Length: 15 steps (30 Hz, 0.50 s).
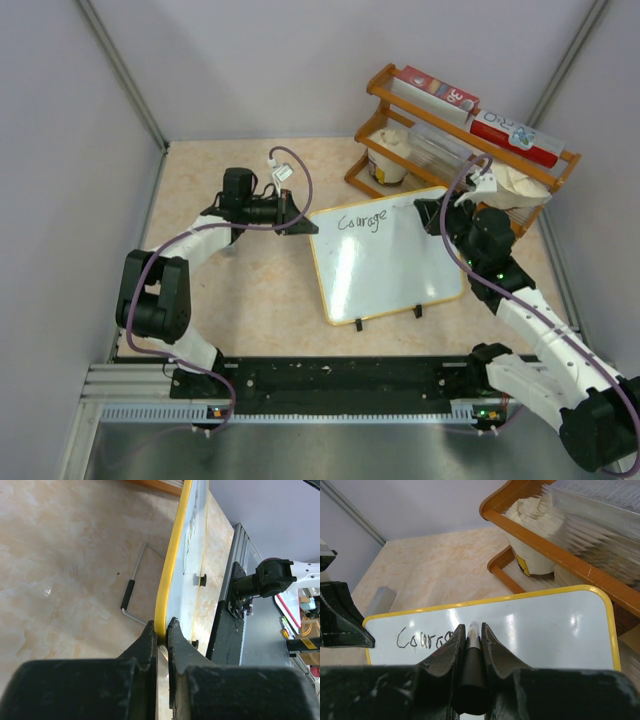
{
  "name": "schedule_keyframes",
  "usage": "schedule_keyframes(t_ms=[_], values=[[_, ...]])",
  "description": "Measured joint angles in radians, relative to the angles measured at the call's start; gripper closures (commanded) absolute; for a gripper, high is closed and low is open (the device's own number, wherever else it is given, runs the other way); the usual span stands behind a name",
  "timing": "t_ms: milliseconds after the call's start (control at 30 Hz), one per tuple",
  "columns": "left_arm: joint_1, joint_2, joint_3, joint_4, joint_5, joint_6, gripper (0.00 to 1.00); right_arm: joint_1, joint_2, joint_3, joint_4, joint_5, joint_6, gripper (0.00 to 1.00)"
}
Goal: Write a sentence on the whiteboard
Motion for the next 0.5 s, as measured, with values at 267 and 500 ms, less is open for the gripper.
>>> schedule_keyframes(t_ms=[267,500], values=[[0.000,0.000,0.000,0.000,0.000,0.000,1.00,0.000,0.002,0.000,-0.003,0.006,-0.001,1.00],[0.000,0.000,0.000,-0.001,-0.002,0.000,1.00,0.000,0.023,0.000,-0.003,0.023,-0.001,1.00]])
